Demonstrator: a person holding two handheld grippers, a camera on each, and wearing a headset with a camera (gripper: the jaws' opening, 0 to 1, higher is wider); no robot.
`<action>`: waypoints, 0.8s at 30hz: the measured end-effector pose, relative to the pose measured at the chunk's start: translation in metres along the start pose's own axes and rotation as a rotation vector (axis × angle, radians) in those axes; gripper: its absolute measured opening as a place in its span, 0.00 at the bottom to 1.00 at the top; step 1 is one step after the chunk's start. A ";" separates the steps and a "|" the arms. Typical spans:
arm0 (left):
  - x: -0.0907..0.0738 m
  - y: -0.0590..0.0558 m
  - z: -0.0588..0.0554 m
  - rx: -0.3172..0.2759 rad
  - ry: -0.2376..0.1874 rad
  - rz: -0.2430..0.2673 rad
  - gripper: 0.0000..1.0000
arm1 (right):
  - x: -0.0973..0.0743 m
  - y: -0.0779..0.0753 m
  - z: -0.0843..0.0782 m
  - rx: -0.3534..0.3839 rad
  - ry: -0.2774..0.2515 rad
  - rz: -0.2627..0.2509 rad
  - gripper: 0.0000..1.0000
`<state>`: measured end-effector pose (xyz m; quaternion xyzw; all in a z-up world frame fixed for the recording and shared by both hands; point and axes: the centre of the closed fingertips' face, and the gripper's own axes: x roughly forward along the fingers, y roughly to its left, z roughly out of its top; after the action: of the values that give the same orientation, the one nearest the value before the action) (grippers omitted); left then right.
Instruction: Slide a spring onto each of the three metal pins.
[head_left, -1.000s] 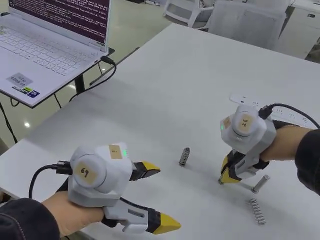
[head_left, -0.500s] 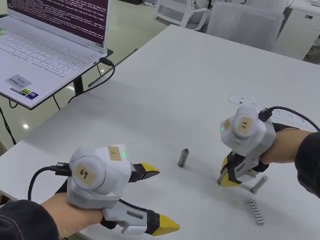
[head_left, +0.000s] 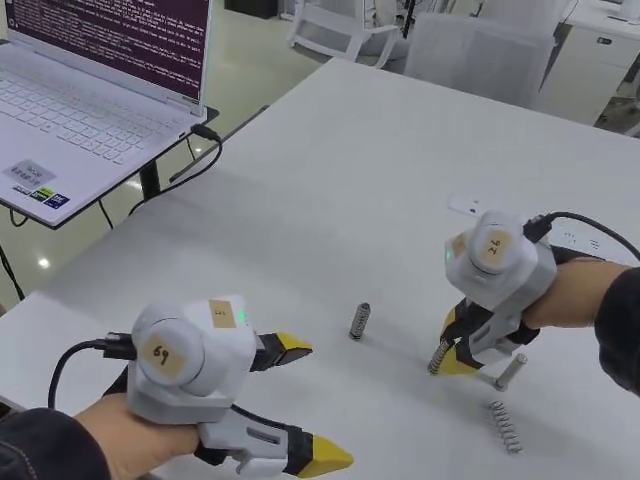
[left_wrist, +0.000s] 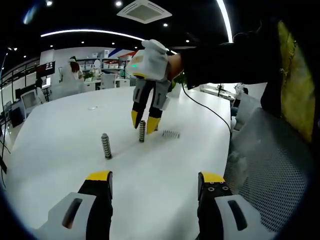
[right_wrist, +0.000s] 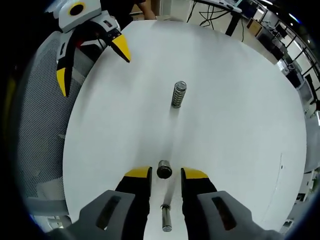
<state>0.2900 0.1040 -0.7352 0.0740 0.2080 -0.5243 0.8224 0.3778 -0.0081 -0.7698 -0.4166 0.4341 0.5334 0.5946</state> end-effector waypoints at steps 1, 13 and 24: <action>0.000 0.000 0.000 0.001 0.001 0.000 0.65 | -0.001 0.000 0.000 0.004 -0.004 -0.002 0.21; 0.000 -0.001 0.000 0.012 0.009 -0.007 0.65 | -0.019 0.000 0.003 0.039 -0.054 -0.053 0.22; -0.001 -0.001 0.003 0.024 0.013 -0.012 0.65 | -0.040 0.005 0.008 0.083 -0.127 -0.106 0.24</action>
<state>0.2899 0.1032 -0.7326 0.0860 0.2073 -0.5313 0.8169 0.3713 -0.0113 -0.7295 -0.3795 0.3945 0.5082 0.6649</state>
